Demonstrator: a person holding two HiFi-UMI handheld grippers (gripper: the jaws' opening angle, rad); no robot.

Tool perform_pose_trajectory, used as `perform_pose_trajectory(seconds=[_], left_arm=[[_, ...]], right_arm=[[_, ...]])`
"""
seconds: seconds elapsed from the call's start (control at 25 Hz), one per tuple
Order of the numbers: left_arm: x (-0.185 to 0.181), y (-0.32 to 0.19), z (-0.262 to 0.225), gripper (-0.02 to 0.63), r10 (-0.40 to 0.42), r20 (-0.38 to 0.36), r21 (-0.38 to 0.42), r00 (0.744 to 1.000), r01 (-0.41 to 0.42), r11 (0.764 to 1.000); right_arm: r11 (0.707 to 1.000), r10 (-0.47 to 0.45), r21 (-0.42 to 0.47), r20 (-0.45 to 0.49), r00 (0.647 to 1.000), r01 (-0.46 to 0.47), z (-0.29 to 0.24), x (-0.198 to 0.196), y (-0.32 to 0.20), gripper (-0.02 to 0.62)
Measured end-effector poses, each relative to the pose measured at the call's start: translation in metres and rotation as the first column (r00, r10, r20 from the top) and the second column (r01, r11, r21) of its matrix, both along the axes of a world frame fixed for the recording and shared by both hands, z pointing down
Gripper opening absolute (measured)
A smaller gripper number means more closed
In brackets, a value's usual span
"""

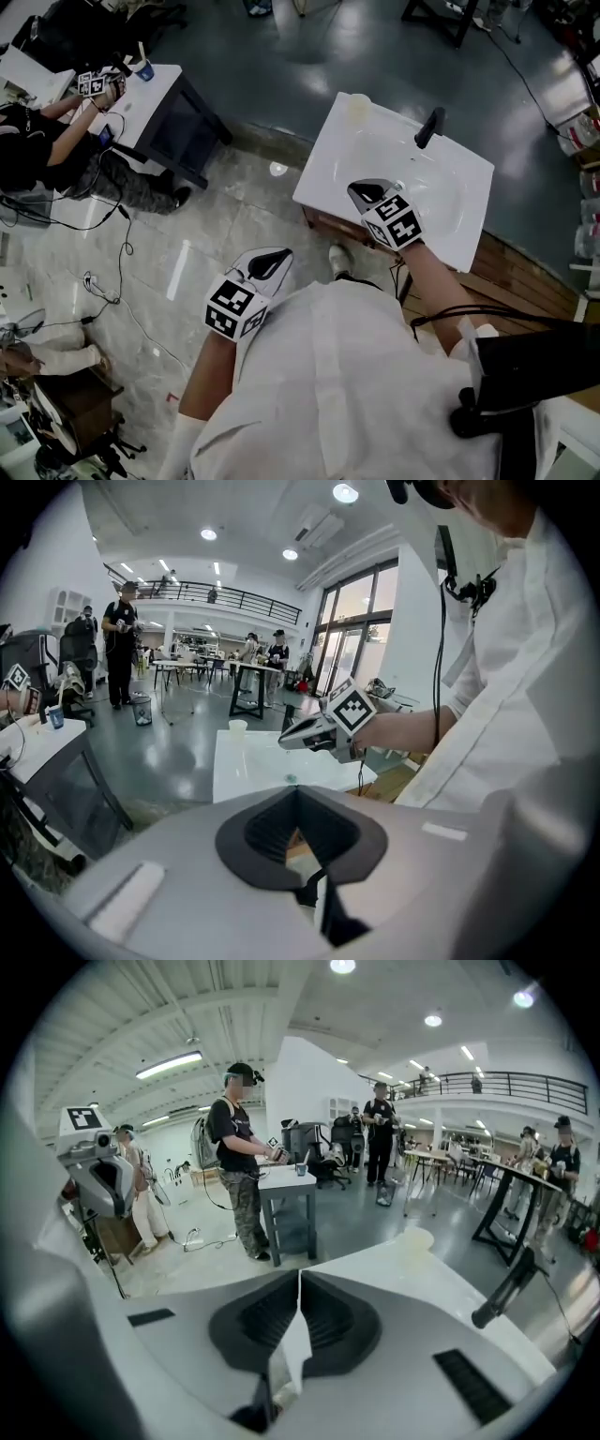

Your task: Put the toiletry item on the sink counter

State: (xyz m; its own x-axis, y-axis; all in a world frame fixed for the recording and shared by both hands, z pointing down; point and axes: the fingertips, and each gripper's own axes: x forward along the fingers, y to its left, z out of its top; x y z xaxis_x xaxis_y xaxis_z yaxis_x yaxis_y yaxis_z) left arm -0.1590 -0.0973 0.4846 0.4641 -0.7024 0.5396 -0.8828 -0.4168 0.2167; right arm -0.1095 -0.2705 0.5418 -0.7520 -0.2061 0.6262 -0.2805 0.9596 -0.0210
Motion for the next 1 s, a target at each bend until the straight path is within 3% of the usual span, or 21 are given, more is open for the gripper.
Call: perform_pose_trajectory(seconds=[0.16,0.52,1.0], left_arm=[[0.009,0.022,-0.003,0.006,0.049,0.018,0.025,0.999,-0.049,0.998],[0.027,0.073,-0.002,0.006,0.130,-0.003,0.034,0.991,-0.130,0.991],[0.052,0.100,-0.004,0.006,0.196,-0.030,0.046,0.980,-0.195,0.980]], right_arm=[[0.999,0.010,-0.041,0.043,0.999,-0.008,-0.005,0.013,0.051,0.009],[0.999,0.041,-0.033,0.072,0.997,-0.038,-0.018,0.040,0.142,0.006],[1.000,0.019,-0.022,0.074,0.997,-0.017,-0.022,0.053,0.216,0.006]])
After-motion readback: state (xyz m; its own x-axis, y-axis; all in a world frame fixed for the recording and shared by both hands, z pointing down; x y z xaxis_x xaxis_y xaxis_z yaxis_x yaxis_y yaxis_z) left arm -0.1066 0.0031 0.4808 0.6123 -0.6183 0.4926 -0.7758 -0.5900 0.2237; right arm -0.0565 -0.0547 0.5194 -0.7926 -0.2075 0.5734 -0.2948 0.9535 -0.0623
